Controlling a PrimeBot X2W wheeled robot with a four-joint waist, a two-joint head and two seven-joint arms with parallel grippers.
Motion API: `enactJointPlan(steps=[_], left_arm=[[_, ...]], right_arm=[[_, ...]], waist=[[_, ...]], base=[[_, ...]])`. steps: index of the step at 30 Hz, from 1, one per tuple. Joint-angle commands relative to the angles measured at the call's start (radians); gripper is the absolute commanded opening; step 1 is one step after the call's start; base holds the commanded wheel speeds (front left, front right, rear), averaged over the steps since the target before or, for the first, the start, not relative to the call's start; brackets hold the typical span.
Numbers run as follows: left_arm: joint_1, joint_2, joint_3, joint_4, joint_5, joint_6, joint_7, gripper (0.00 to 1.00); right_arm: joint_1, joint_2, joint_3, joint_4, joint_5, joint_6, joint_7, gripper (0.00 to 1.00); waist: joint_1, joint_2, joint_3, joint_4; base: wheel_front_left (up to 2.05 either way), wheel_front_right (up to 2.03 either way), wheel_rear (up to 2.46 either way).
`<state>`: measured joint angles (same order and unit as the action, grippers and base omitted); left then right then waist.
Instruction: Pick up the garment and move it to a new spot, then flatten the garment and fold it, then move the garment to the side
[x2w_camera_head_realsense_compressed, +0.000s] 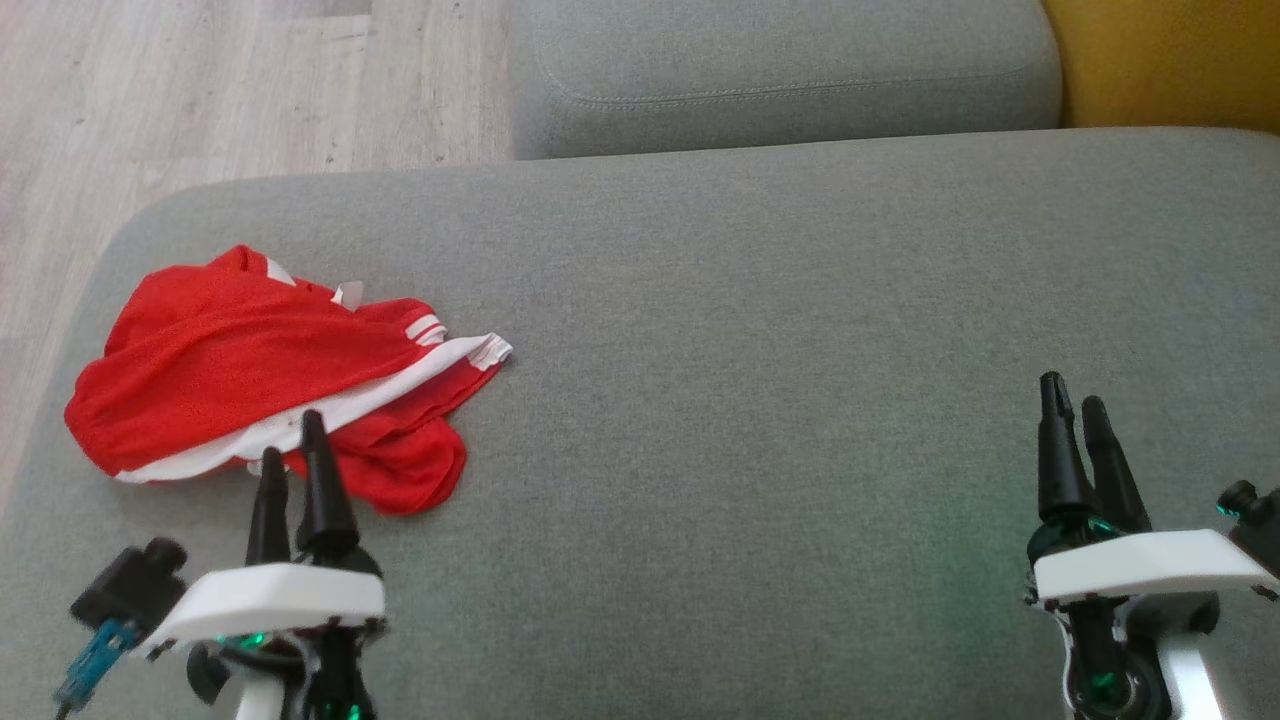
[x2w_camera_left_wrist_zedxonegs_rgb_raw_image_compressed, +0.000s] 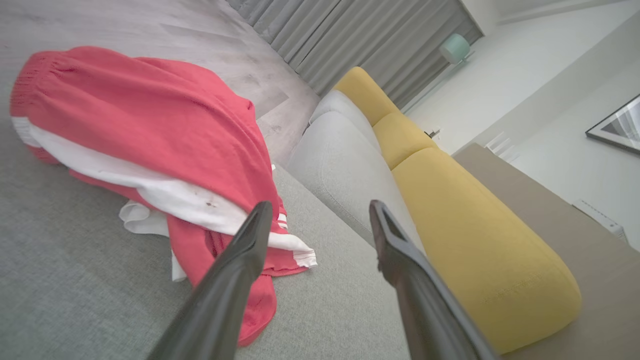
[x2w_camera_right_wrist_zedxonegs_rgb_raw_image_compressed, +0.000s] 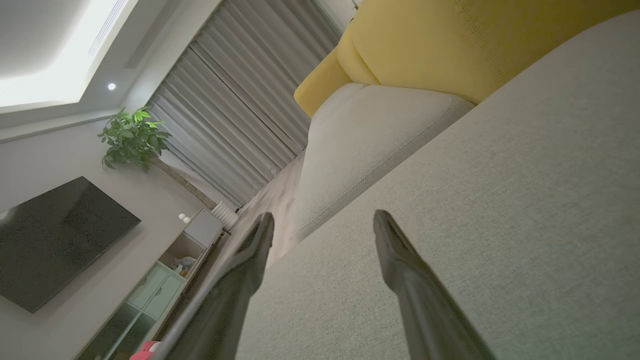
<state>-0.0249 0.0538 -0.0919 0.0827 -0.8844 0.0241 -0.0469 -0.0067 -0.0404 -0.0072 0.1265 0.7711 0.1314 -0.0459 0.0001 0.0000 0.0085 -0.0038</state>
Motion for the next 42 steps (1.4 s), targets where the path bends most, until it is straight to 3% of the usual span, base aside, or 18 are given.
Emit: enactJointPlan(steps=[1, 26, 34, 42], left_arm=[[-0.063, 0.017, 0.005, -0.047, 0.032, 0.005, -0.014, 1.00], [-0.163, 0.156, -0.285, -0.026, 0.382, 0.142, -0.088, 1.00], [-0.181, 0.189, -0.367, 0.060, 0.458, 0.146, -0.109, 1.00], [-0.216, 0.203, -0.440, 0.086, 0.563, 0.194, -0.132, 1.00]], right_arm=[[-0.043, -0.006, 0.016, -0.047, -0.033, 0.000, -0.016, 1.00], [-0.047, -0.007, 0.090, -0.097, -0.426, 0.000, -0.090, 1.00], [-0.042, -0.008, 0.096, -0.105, -0.543, -0.001, -0.110, 1.00], [-0.042, -0.008, 0.107, -0.115, -0.706, -0.001, -0.134, 1.00]], waist=[[0.0000, 0.0000, 0.000, 0.000], [0.0000, 0.0000, -0.002, -0.004], [0.0000, 0.0000, -0.008, -0.006], [0.0000, 0.0000, -0.008, -0.003]], base=[[0.00, 0.00, 0.00], [0.00, 0.00, 0.00], [0.00, 0.00, 0.00], [0.00, 0.00, 0.00]])
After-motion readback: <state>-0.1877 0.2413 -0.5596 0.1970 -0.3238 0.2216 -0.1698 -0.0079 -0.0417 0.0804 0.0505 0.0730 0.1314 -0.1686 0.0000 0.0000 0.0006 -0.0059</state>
